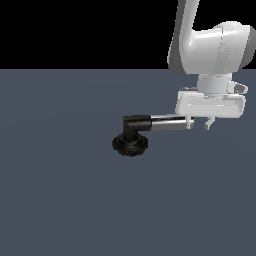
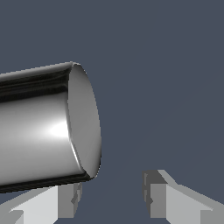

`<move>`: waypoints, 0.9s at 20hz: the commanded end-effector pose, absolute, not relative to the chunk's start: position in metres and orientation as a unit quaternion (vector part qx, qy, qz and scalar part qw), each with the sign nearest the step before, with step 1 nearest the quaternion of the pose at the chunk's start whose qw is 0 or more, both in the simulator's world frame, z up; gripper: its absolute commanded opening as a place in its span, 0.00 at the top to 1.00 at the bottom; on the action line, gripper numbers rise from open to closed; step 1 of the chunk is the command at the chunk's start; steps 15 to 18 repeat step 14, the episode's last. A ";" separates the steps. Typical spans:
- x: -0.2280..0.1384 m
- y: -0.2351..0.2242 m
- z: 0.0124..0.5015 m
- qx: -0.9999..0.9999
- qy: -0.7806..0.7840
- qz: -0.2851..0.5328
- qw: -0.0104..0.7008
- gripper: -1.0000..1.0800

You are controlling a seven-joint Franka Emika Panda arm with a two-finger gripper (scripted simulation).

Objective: Turn on the faucet by rotating a designated handle.

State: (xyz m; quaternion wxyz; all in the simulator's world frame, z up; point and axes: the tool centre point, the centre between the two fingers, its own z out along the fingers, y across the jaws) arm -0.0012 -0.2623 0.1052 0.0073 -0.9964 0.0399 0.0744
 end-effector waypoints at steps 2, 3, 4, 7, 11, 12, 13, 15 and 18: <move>0.100 -0.206 0.103 -1.000 0.003 0.000 0.000 1.00; 0.102 -0.205 0.103 -1.000 0.003 0.000 0.000 1.00; 0.105 -0.205 0.103 -1.000 0.003 0.000 0.000 1.00; 0.112 -0.205 0.103 -1.000 0.003 0.000 0.000 1.00; 0.121 -0.205 0.103 -1.000 0.003 0.000 0.000 1.00; 0.124 -0.205 0.103 -1.000 0.003 0.000 0.000 1.00; 0.126 -0.204 0.103 -1.000 0.003 0.000 0.000 1.00; 0.126 -0.204 0.103 -1.000 0.003 0.000 0.000 1.00; 0.126 -0.204 0.103 -1.000 0.003 0.000 0.000 1.00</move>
